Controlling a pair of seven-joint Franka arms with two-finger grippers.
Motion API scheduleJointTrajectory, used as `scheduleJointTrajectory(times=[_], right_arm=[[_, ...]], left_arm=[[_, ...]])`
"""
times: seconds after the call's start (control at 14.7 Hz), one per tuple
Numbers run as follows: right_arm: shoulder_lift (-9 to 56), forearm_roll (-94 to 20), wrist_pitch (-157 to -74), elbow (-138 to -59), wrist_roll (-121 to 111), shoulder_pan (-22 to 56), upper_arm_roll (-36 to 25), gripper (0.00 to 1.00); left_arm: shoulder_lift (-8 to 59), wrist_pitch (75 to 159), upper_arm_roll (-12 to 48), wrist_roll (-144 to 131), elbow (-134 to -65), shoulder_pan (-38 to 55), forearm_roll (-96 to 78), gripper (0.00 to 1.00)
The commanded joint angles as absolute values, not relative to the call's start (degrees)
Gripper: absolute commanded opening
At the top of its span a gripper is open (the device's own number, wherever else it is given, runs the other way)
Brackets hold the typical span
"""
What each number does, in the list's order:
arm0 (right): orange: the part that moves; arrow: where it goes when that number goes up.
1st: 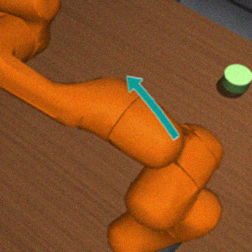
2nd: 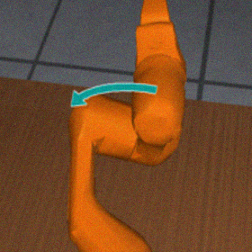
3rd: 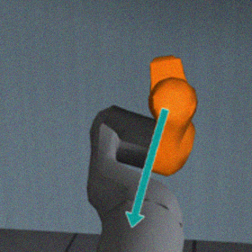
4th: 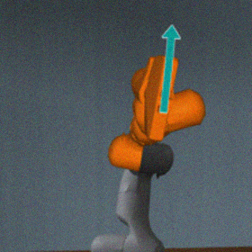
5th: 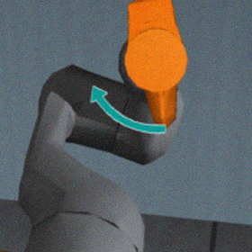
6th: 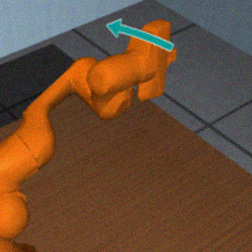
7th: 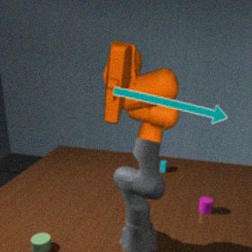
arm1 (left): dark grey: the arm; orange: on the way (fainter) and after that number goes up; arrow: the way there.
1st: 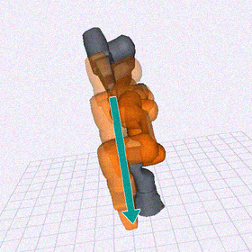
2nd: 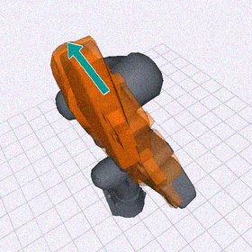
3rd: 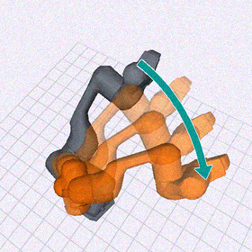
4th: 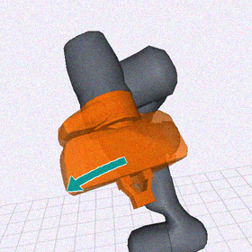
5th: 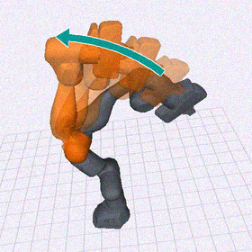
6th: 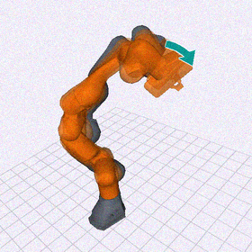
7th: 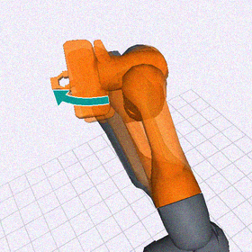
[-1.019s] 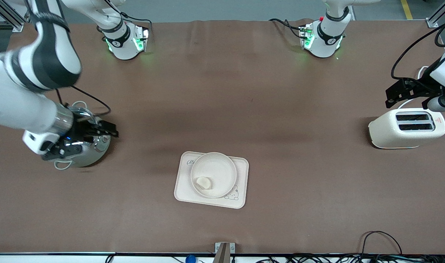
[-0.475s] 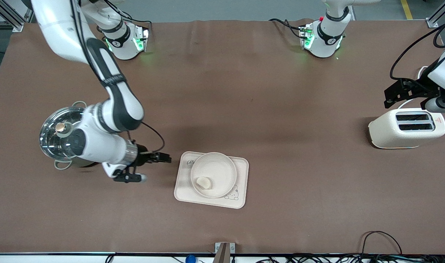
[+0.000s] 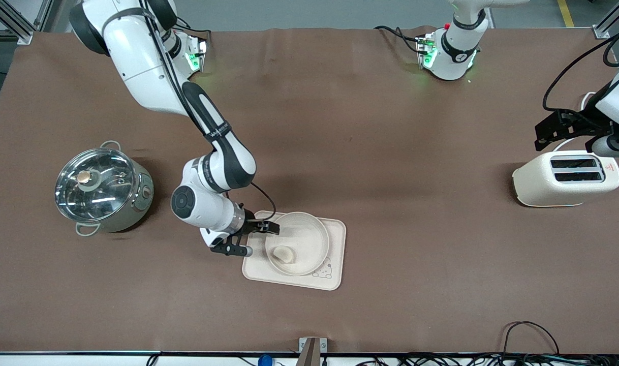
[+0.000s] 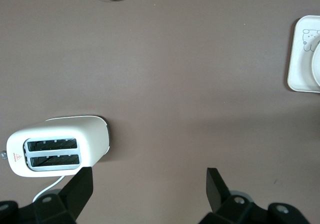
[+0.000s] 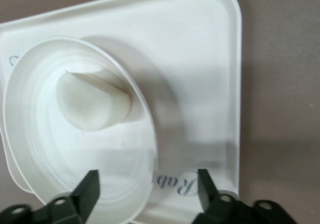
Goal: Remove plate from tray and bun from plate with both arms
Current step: 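Close the right gripper on the plate rim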
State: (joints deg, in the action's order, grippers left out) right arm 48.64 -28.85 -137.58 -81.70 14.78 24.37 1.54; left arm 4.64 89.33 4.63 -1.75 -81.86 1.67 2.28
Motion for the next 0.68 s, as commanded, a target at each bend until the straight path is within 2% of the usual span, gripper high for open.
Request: scheduleJointTrajectory(times=[0.0, 0.2, 0.34, 0.41, 0.61], right_arm=[[50.62, -29.62, -136.58, -78.84, 15.21, 23.91, 1.14, 0.55], [51.94, -29.53, -136.67, -77.61, 14.85, 23.91, 0.97, 0.43], [52.73, -29.53, -136.84, -76.91, 14.94, 23.91, 0.97, 0.39], [52.91, -29.53, -137.11, -76.9, 14.94, 23.91, 0.97, 0.33], [53.09, -29.53, -137.46, -76.82, 14.85, 23.99, 0.97, 0.04]], left_arm=[[5.19, 88.07, 4.75, -1.94, -80.42, 1.58, 2.37, 1.0], [5.19, 88.07, 4.66, -1.76, -80.42, 1.58, 2.37, 1.0], [5.18, 88.07, 4.75, -1.76, -80.42, 1.58, 2.46, 1.0], [5.19, 88.07, 4.75, -1.76, -80.42, 1.58, 2.55, 1.0], [5.19, 88.07, 4.66, -1.76, -80.42, 1.58, 2.55, 1.0]])
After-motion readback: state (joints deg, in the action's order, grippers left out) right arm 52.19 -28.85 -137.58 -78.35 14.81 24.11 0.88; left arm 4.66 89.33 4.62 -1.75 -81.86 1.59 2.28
